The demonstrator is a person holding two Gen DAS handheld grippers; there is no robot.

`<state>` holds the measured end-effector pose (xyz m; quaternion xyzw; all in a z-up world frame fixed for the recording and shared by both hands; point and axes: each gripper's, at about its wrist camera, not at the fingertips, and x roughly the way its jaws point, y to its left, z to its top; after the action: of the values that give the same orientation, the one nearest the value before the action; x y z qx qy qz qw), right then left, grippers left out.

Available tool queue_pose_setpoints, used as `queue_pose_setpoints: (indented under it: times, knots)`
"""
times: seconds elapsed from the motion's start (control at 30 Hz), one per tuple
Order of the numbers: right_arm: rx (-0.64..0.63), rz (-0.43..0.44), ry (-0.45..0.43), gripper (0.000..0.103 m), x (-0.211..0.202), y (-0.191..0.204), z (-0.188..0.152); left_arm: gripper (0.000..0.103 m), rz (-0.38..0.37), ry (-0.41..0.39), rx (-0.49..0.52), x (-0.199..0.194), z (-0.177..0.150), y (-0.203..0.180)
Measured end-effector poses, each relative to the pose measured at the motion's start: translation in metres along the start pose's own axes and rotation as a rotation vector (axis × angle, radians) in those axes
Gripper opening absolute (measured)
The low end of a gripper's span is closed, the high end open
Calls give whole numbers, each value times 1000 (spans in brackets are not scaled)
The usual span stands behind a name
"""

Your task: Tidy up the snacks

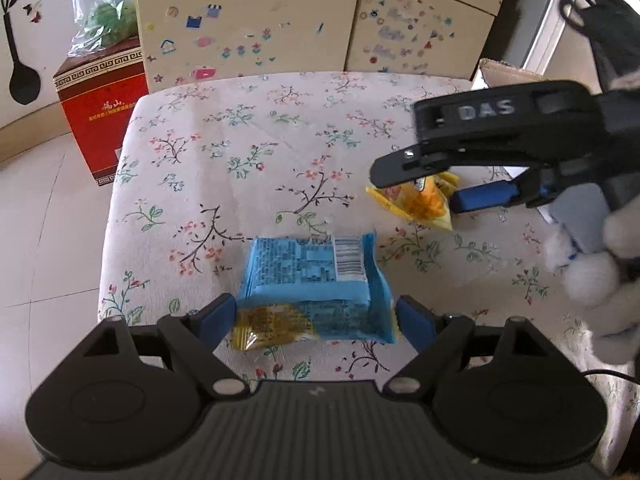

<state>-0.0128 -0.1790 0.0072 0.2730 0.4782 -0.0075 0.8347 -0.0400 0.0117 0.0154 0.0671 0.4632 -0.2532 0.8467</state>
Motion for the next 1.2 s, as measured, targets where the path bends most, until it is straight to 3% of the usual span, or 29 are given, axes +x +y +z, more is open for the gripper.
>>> queue_pose_setpoints:
  times: [0.13,0.2,0.27,0.37,0.63,0.87,0.93,1.07,1.2]
  knots:
    - [-93,-74,-32,88,9,13,0,87,-1,-4,-24,-2,-3,2]
    - [-169,-124,-46,82,12,20,-2,87,9,-5,-20,-2,-3,1]
    - [-250,-170,-52,69,14,25,-5,87,13,-14,-20,-4,-2,2]
    - [-313,-188,-48,61,13,24,-7,87,2,-50,-10,-8,0,4]
    - [-247,-136,-28,56,-2,10,-10,91,-10,-71,21,6,6,-2]
    - [-205,-123,-31,56,-15,4,-13,93,58,-55,49,20,8,-9]
    - [-202,-117,-30,56,-17,3,-14,90,79,-58,81,22,6,-14]
    - [-196,-109,-36,56,-24,2,-16,65,60,-72,111,17,6,-23]
    - [-176,-101,-52,56,-35,0,-16,61,46,-74,84,14,6,-23]
